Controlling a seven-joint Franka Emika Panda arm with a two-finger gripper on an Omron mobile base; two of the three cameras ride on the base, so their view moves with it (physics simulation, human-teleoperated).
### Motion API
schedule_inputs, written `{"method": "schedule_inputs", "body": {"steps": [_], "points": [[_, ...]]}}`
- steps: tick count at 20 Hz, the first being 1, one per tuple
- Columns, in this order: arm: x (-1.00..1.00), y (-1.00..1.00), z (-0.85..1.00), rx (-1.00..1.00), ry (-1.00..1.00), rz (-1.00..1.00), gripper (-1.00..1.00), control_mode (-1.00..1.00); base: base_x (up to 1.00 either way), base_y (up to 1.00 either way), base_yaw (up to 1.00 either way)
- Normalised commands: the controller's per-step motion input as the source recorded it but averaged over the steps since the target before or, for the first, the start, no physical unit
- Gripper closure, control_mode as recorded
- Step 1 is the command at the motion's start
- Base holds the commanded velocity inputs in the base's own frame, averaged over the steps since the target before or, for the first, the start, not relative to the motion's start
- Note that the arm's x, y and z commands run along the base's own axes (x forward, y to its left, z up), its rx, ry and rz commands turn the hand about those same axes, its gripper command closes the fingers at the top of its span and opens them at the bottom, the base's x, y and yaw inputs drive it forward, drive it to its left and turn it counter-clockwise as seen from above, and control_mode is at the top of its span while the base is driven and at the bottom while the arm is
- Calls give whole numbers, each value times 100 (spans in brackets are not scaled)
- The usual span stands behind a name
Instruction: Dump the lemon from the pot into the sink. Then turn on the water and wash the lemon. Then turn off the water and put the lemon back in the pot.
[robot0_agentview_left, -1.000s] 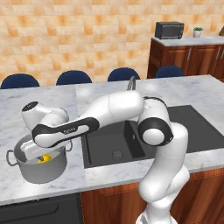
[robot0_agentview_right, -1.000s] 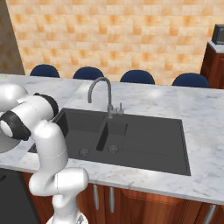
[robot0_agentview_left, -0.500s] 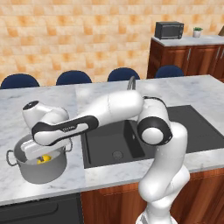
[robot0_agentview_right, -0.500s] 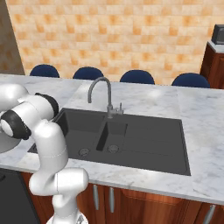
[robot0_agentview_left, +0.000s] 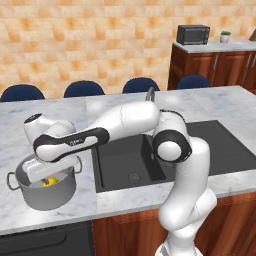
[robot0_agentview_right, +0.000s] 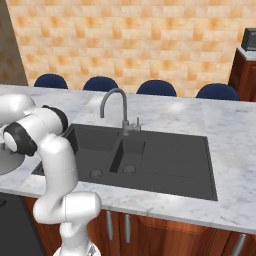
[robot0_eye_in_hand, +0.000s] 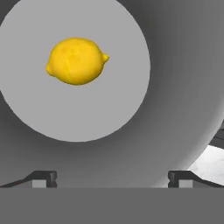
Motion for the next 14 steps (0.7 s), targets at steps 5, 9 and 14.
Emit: {"method": "schedule_inputs", "body": {"steps": [5, 9, 14], "points": [[0, 0, -2, 0, -1, 0, -100, -100, 0, 0, 0], [16, 0, 2, 1, 0, 0, -100, -100, 0, 0, 0], [41, 0, 0, 2, -5, 0, -100, -100, 0, 0, 0]]}}
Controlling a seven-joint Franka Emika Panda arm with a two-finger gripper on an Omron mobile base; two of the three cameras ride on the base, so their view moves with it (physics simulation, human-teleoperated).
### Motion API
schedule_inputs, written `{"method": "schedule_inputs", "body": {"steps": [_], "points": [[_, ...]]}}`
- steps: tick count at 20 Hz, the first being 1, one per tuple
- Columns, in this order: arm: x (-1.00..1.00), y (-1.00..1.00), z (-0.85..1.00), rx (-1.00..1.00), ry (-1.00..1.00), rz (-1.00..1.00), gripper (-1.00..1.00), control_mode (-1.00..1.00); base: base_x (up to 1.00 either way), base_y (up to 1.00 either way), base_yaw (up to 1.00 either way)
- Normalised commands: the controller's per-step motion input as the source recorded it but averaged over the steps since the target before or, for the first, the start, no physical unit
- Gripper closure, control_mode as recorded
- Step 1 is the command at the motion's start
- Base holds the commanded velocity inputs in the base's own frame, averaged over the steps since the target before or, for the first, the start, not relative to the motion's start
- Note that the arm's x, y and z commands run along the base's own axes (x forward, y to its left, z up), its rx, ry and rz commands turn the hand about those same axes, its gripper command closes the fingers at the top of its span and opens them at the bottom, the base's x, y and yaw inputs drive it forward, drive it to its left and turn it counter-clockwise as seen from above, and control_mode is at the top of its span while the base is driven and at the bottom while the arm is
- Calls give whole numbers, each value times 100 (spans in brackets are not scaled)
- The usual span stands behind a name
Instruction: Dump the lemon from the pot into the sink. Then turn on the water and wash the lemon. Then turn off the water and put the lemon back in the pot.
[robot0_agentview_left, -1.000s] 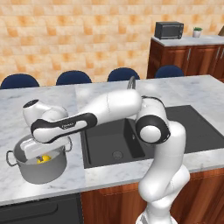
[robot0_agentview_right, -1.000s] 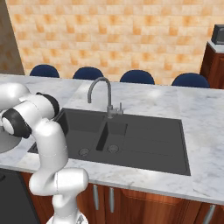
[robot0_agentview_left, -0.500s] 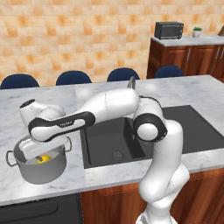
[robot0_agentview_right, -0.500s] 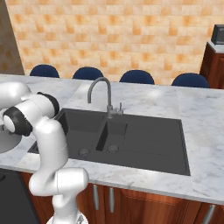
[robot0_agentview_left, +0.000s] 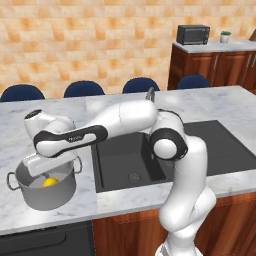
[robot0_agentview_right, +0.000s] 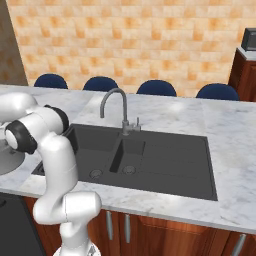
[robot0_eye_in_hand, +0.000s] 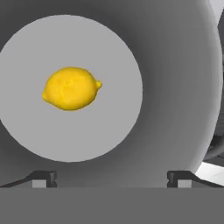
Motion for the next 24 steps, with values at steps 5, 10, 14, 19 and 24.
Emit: {"method": "schedule_inputs", "body": {"steps": [5, 10, 14, 19, 24], "points": [[20, 29, -1, 0, -9, 0, -100, -100, 0, 0, 0], [6, 36, -16, 0, -2, 0, -100, -100, 0, 0, 0], [0, 0, -47, 1, 1, 0, -100, -100, 0, 0, 0], [0, 0, -51, 1, 5, 0, -100, -100, 0, 0, 0], [0, -3, -37, 0, 0, 0, -100, -100, 0, 0, 0]]}}
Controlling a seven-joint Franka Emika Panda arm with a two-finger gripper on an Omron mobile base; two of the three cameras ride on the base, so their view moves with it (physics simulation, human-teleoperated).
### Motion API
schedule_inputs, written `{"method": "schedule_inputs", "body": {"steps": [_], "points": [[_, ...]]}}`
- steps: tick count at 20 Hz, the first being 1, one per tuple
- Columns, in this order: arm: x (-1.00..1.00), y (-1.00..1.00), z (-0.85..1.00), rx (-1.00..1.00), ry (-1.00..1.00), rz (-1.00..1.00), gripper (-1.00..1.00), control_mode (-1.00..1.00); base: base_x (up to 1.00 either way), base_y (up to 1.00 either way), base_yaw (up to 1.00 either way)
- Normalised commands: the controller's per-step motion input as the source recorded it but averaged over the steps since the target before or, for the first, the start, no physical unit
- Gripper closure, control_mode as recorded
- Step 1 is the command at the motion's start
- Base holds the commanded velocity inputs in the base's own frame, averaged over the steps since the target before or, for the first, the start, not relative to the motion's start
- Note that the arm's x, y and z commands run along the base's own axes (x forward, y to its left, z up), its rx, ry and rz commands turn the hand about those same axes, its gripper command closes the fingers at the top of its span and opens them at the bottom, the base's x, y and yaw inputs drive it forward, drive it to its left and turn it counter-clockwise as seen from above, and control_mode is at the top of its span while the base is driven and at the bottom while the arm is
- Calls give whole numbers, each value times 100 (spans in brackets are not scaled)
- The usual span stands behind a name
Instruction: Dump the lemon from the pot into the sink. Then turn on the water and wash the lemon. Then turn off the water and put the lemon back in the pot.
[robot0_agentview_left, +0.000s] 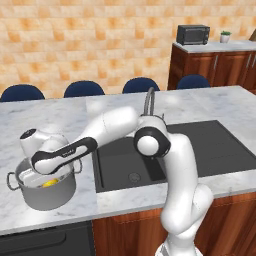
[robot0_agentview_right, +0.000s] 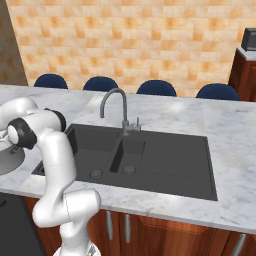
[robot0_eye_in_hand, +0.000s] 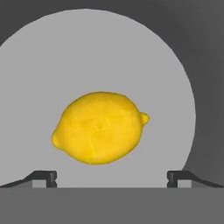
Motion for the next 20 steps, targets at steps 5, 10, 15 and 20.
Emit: {"method": "schedule_inputs", "body": {"steps": [5, 10, 15, 20], "points": [[4, -2, -25, 0, -7, 0, -100, -100, 0, 0, 0], [15, 0, -5, 0, 0, 0, -100, -100, 0, 0, 0], [30, -1, 0, 3, 0, 0, -100, -100, 0, 0, 0], [32, -1, -1, 6, -2, 0, -100, -100, 0, 0, 0]]}}
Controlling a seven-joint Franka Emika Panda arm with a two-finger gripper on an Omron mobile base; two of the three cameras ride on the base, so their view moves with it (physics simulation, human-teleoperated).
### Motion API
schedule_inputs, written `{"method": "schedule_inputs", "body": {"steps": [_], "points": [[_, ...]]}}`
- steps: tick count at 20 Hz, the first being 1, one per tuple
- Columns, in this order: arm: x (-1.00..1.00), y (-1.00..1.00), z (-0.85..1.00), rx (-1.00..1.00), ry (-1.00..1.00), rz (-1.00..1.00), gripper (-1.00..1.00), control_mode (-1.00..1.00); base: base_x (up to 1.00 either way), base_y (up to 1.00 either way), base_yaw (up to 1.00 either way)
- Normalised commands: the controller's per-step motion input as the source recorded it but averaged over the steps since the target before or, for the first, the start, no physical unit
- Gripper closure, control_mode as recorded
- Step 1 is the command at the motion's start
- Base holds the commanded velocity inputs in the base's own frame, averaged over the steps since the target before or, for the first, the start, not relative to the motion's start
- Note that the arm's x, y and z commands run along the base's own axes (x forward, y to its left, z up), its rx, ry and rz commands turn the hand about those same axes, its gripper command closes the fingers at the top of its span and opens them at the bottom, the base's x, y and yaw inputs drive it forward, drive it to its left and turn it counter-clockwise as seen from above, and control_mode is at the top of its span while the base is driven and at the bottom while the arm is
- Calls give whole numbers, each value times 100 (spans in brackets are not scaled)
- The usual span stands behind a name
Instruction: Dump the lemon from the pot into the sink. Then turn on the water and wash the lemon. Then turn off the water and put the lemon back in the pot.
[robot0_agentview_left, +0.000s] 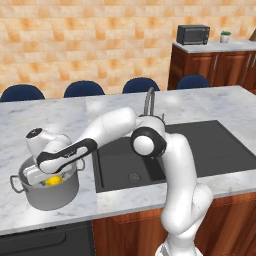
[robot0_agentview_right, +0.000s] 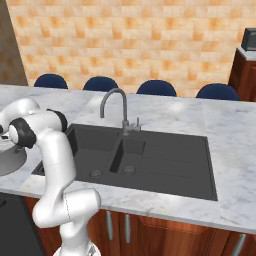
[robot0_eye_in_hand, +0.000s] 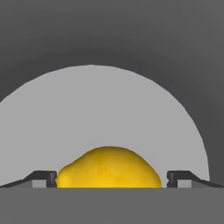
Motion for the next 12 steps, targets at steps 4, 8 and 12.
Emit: {"method": "schedule_inputs", "body": {"steps": [4, 8, 12], "points": [[2, 1, -16, 1, -4, 0, 100, -100, 0, 0, 0], [0, 0, -4, 0, -5, 0, 100, -100, 0, 0, 0], [0, 1, 14, 0, -1, 0, 100, -100, 0, 0, 0]]}}
